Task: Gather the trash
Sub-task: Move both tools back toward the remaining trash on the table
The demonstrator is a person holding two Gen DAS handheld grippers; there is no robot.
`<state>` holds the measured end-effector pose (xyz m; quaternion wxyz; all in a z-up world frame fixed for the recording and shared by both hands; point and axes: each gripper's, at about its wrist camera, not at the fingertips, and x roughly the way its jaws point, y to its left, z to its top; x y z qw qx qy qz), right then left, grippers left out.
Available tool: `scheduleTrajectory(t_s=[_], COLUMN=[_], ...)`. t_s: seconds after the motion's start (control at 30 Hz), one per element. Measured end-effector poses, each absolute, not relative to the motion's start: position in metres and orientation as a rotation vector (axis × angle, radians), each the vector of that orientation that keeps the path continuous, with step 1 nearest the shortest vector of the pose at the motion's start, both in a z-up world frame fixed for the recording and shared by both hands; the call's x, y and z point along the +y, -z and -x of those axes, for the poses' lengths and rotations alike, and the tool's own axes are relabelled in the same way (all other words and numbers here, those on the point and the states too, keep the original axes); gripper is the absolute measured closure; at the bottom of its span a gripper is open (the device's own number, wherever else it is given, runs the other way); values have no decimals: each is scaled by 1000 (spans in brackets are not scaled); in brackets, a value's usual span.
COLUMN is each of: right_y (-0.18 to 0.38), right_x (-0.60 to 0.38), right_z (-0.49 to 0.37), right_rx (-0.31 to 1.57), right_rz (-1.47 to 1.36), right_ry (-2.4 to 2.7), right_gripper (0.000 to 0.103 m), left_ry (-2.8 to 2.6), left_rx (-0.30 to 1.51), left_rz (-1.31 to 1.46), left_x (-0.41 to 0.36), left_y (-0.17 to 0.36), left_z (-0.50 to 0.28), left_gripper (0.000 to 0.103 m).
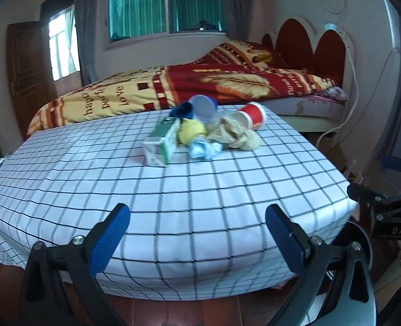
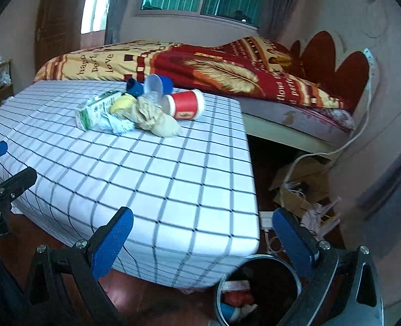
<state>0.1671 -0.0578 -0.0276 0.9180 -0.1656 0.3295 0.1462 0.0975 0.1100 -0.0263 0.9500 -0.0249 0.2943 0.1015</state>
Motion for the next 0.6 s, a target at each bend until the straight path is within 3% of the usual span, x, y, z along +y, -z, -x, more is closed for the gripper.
scheduleTrajectory(t_s=[0.2,0.43,0.6], right_y=[32,44,60], right_x=[-30,7,32], right_z=[-203,-263,-302], right_rx=[689,740,748], right_rz=[257,243,274], right_ry=[-383,-433,-469], right_gripper=[0,0,0], left_ry=[-235,-227,-227], left_rx=[599,632,657], left_rz=[74,85,83], left_x=[147,177,190], left_y=[31,44,55], left_z=[-119,-156,-190], left_gripper=[3,18,20])
